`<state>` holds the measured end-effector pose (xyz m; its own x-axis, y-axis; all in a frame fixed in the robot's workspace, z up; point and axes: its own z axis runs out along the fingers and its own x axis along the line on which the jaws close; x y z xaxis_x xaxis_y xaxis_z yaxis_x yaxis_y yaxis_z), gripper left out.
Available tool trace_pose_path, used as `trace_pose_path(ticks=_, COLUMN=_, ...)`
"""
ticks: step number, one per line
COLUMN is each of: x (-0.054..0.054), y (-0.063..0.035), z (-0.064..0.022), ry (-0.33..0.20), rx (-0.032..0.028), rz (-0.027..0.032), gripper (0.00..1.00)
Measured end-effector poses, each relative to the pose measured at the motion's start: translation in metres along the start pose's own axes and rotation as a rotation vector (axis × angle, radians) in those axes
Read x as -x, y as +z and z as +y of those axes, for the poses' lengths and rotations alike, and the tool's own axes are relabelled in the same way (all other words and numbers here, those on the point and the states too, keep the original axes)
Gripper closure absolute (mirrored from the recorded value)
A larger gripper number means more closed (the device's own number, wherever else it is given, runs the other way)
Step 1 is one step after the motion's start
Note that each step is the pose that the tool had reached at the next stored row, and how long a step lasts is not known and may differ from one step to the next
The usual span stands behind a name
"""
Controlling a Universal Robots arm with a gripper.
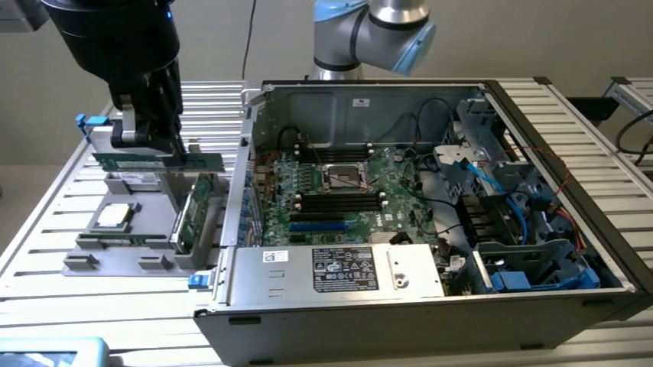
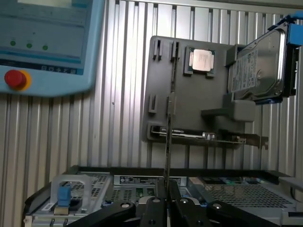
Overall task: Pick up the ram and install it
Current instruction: 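Pick up the ram and move it above insertion slot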
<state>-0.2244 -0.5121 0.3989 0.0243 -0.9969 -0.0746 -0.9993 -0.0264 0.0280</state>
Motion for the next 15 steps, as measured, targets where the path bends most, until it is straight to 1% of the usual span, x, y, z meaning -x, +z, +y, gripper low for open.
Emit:
trace_pose_path(ticks=5, x=0.0, y=-0.0011, z=-0.019, ry=0.0, rx=-0.0002, rz=0.0006, gripper=0.86)
trace_pose_path(ticks=12, x=-0.001, y=-0.0021, z=-0.0457, ry=0.0, rx=0.0003, rz=0.0147, gripper=0.86)
trace_pose_path(ticks=15, x=-0.001, y=-0.0025, z=-0.0586, ry=0.001, rx=0.0004, rz=0.0176, gripper=0.86)
